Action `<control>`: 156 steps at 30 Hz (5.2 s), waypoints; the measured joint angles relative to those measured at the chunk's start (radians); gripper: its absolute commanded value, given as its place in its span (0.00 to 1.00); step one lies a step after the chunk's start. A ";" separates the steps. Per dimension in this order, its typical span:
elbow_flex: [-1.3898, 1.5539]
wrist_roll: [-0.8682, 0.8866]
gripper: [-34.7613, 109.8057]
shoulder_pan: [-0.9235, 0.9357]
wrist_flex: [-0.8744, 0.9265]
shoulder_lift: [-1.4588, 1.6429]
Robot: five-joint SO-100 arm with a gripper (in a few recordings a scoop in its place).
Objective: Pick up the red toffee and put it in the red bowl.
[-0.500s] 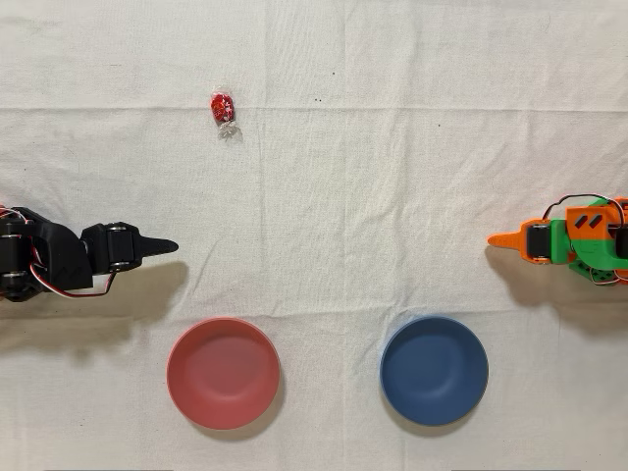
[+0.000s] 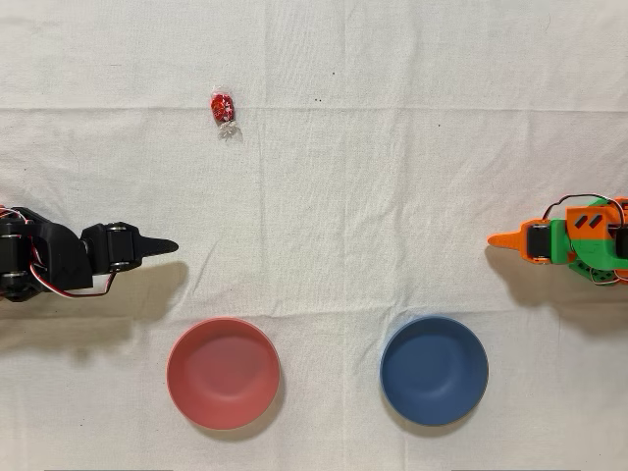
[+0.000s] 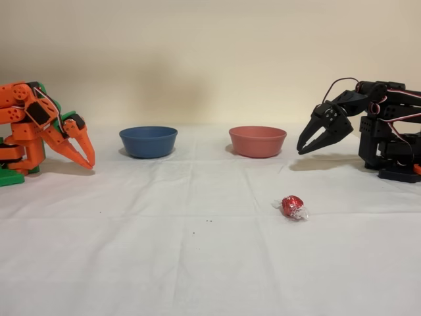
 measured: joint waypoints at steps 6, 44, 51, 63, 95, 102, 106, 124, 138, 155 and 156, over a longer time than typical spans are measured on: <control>0.000 0.000 0.25 0.000 0.000 0.000; -0.011 -0.032 0.24 0.017 -0.011 0.000; -0.103 -0.063 0.24 0.018 0.002 0.000; -0.505 -0.080 0.24 0.018 0.052 -0.314; -1.422 0.135 0.24 -0.497 0.176 -1.276; -1.450 -0.123 0.24 -0.586 0.175 -1.387; -1.479 -0.167 0.24 -0.626 0.178 -1.460; -1.506 -0.127 0.28 -0.661 0.064 -1.689; -1.422 -0.064 0.36 -0.660 0.015 -1.709; -1.422 -0.011 0.38 -0.657 -0.040 -1.845; -1.422 -0.015 0.38 -0.652 -0.048 -1.853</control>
